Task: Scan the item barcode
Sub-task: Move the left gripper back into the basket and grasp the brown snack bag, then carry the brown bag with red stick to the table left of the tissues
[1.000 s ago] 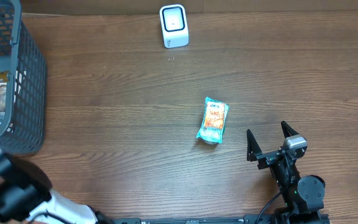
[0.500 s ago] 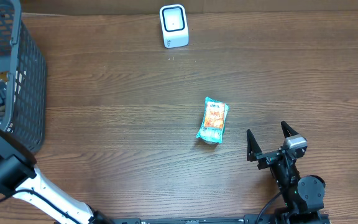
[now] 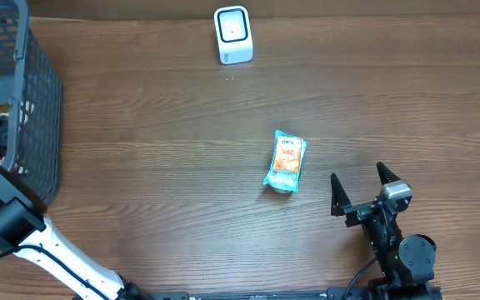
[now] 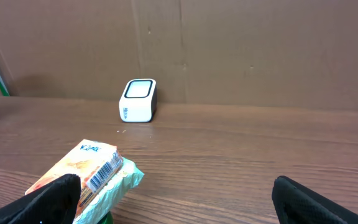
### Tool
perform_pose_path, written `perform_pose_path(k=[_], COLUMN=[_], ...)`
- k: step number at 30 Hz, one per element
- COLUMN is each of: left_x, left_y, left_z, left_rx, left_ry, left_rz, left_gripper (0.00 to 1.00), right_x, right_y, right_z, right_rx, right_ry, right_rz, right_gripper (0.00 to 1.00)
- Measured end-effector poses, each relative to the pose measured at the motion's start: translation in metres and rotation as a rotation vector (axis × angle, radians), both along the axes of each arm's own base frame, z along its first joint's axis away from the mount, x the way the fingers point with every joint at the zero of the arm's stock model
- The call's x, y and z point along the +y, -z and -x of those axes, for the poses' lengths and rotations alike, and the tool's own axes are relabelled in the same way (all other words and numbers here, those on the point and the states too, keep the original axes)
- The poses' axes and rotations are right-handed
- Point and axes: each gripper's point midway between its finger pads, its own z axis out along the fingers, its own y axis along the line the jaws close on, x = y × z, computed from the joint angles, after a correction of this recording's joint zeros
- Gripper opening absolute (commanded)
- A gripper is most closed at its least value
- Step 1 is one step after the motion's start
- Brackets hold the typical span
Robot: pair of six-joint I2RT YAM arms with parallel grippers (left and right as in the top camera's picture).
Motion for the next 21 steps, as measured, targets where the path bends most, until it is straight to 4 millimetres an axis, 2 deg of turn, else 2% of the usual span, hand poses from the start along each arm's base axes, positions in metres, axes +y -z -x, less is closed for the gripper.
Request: perform_pose_path(k=[2, 8, 14, 16, 18, 20, 21], left_x=[0.003, 0.002, -0.01, -0.015, -0.018, -0.02, -0.024], left_y=[-0.009, -0.009, -0.021, -0.038, -0.069, -0.114, -0.149], left_z=[-0.003, -0.002, -0.008, -0.014, -0.022, -0.029, -0.031], left_rx=[-0.011, -0.005, -0.067, -0.124, -0.209, -0.319, -0.395], left_ry=[0.004, -0.004, -0.033, -0.051, -0.07, -0.08, -0.083], left_rz=[-0.02, -0.012, 0.054, 0.075, 0.075, 0.049, 0.027], left_gripper=[0.04, 0.04, 0.04, 0.04, 0.04, 0.04, 0.04], right_x=[0.0, 0.0, 0.0, 0.0, 0.0, 0.0, 0.0], right_y=[0.0, 0.0, 0.0, 0.0, 0.0, 0.0, 0.0], right_z=[0.0, 0.0, 0.0, 0.0, 0.0, 0.0, 0.0], right_rx=[0.0, 0.0, 0.0, 0.0, 0.0, 0.0, 0.0], right_ry=[0.0, 0.0, 0.0, 0.0, 0.0, 0.0, 0.0], right_rz=[0.0, 0.0, 0.0, 0.0, 0.0, 0.0, 0.0], right_gripper=[1.0, 1.0, 1.0, 1.0, 1.0, 1.0, 1.0])
